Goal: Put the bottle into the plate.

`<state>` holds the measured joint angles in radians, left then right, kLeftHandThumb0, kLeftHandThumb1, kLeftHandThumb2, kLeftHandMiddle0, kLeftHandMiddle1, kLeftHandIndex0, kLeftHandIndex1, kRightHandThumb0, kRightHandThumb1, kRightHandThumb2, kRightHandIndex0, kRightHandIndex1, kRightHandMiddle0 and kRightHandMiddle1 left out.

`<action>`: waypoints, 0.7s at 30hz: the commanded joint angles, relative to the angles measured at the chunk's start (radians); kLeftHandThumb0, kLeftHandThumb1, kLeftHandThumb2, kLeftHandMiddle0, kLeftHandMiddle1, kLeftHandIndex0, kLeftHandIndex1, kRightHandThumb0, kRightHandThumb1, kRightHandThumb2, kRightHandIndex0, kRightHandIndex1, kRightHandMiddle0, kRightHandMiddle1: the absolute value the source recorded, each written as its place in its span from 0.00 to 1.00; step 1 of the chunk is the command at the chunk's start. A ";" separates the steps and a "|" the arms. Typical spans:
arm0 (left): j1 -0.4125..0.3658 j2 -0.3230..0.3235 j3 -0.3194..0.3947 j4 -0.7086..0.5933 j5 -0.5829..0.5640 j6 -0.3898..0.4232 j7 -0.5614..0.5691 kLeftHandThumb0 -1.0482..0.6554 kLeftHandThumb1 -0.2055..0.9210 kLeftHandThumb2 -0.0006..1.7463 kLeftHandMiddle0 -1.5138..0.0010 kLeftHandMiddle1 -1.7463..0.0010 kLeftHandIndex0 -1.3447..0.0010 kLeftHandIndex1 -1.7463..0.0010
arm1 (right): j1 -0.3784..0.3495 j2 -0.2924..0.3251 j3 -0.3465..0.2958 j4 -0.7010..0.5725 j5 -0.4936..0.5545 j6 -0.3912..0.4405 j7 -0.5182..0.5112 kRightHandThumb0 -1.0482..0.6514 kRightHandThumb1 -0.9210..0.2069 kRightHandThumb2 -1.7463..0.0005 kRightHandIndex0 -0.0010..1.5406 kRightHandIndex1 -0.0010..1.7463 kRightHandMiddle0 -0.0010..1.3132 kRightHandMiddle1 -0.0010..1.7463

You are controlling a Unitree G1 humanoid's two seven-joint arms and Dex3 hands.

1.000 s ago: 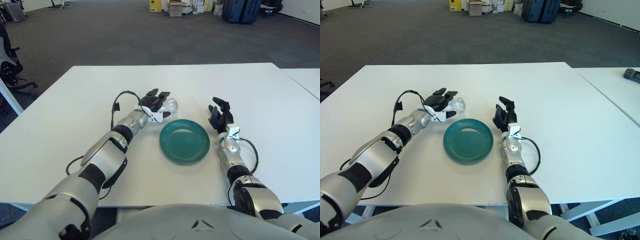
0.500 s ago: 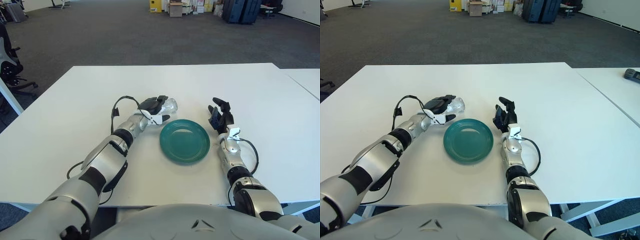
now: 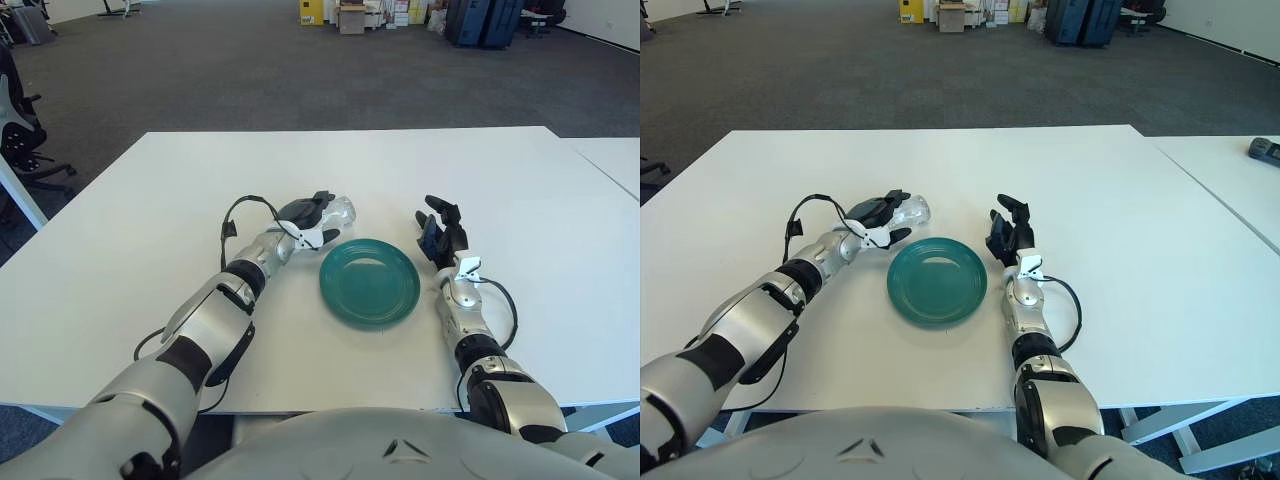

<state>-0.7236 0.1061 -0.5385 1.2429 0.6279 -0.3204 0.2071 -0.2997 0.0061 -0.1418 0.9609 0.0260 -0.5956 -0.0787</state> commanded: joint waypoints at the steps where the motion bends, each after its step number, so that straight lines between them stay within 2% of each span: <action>1: 0.037 0.002 -0.007 0.020 0.005 -0.001 -0.020 0.00 1.00 0.47 0.68 0.90 1.00 0.53 | 0.057 0.014 -0.007 0.035 0.015 0.037 0.003 0.22 0.00 0.49 0.34 0.03 0.00 0.54; 5: 0.043 0.004 -0.013 0.024 0.012 -0.013 -0.016 0.00 1.00 0.47 0.67 0.86 1.00 0.50 | 0.059 0.013 -0.009 0.034 0.012 0.036 0.006 0.22 0.00 0.49 0.34 0.03 0.00 0.54; 9: 0.044 0.006 -0.019 0.028 0.016 -0.020 -0.015 0.00 1.00 0.46 0.73 0.70 1.00 0.46 | 0.059 0.012 -0.011 0.034 0.013 0.036 0.009 0.21 0.00 0.49 0.34 0.03 0.00 0.54; 14: 0.044 0.007 -0.025 0.032 0.021 -0.015 -0.005 0.01 1.00 0.44 0.77 0.52 1.00 0.33 | 0.060 0.010 -0.013 0.034 0.014 0.038 0.014 0.20 0.00 0.48 0.35 0.04 0.00 0.55; 15: 0.045 0.005 -0.027 0.031 0.023 -0.009 0.007 0.03 1.00 0.40 0.76 0.41 1.00 0.27 | 0.060 0.010 -0.013 0.034 0.015 0.037 0.017 0.20 0.00 0.48 0.35 0.04 0.00 0.56; 16: 0.045 0.003 -0.028 0.031 0.025 -0.004 0.015 0.05 1.00 0.34 0.71 0.27 0.99 0.20 | 0.060 0.010 -0.013 0.034 0.015 0.036 0.019 0.19 0.00 0.48 0.36 0.04 0.00 0.56; 17: 0.046 0.001 -0.032 0.029 0.031 0.005 0.033 0.06 1.00 0.32 0.69 0.21 0.99 0.17 | 0.061 0.010 -0.014 0.034 0.017 0.034 0.023 0.19 0.00 0.48 0.36 0.04 0.00 0.56; 18: 0.046 0.000 -0.035 0.028 0.035 0.011 0.045 0.08 1.00 0.26 0.62 0.14 0.98 0.11 | 0.061 0.010 -0.015 0.034 0.018 0.034 0.025 0.19 0.00 0.48 0.36 0.04 0.00 0.57; 21: 0.045 -0.003 -0.050 0.027 0.055 0.038 0.090 0.12 0.99 0.18 0.50 0.04 0.97 0.04 | 0.062 0.010 -0.018 0.034 0.021 0.031 0.031 0.18 0.00 0.47 0.37 0.04 0.00 0.57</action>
<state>-0.7123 0.1043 -0.5622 1.2473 0.6475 -0.3244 0.2852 -0.2967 0.0075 -0.1500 0.9581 0.0280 -0.5982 -0.0534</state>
